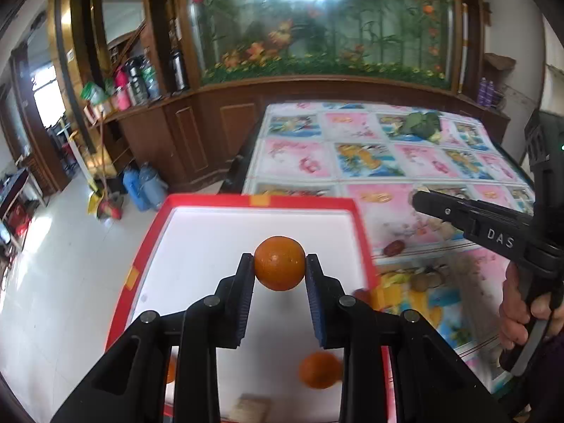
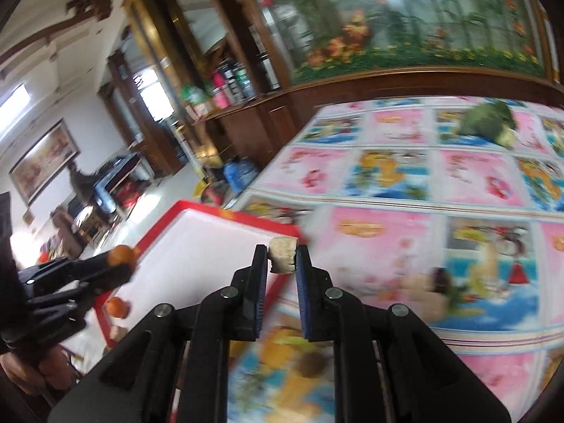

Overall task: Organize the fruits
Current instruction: 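Carry the orange and pale piece over the red tray and open both grippers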

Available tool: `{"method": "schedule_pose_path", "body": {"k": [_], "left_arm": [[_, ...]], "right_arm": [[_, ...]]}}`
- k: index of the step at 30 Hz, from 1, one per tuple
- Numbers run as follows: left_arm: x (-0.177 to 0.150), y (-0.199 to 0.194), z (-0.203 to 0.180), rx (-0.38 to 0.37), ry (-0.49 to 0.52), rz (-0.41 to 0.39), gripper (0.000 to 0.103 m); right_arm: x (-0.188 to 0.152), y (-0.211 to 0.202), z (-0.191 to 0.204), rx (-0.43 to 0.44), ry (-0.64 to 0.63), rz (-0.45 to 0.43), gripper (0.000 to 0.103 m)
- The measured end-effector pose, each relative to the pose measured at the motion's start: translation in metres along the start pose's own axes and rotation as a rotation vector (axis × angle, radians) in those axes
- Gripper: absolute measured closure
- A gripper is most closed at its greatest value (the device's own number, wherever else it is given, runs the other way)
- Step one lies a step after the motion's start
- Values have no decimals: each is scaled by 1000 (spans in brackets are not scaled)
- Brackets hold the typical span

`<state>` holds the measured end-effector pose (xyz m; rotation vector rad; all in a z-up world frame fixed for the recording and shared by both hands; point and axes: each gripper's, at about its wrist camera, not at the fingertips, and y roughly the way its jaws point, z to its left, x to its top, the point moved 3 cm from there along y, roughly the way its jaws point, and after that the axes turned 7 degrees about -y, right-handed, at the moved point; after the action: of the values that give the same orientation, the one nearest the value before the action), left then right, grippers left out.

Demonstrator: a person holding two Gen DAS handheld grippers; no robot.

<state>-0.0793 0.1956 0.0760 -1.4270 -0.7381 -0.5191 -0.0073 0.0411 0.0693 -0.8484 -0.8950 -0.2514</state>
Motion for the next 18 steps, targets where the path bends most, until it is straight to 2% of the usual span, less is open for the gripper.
{"method": "schedule_pose_path", "body": {"k": [3, 6, 8, 10, 16, 18], "left_arm": [[-5, 13, 19, 28, -25, 28, 75], [-12, 26, 30, 38, -41, 62, 75], [-16, 35, 33, 47, -38, 90, 75], [-21, 43, 34, 47, -31, 117, 75], [-30, 56, 34, 81, -16, 158, 72], [-32, 58, 38, 94, -16, 179, 65]], "right_arm": [[6, 32, 40, 3, -76, 64, 85], [3, 67, 61, -7, -114, 161, 85], [-1, 89, 64, -14, -106, 239, 85], [-5, 104, 65, -19, -91, 278, 85], [-12, 120, 55, -25, -56, 336, 85], [-12, 118, 50, -10, -41, 330, 85]]}}
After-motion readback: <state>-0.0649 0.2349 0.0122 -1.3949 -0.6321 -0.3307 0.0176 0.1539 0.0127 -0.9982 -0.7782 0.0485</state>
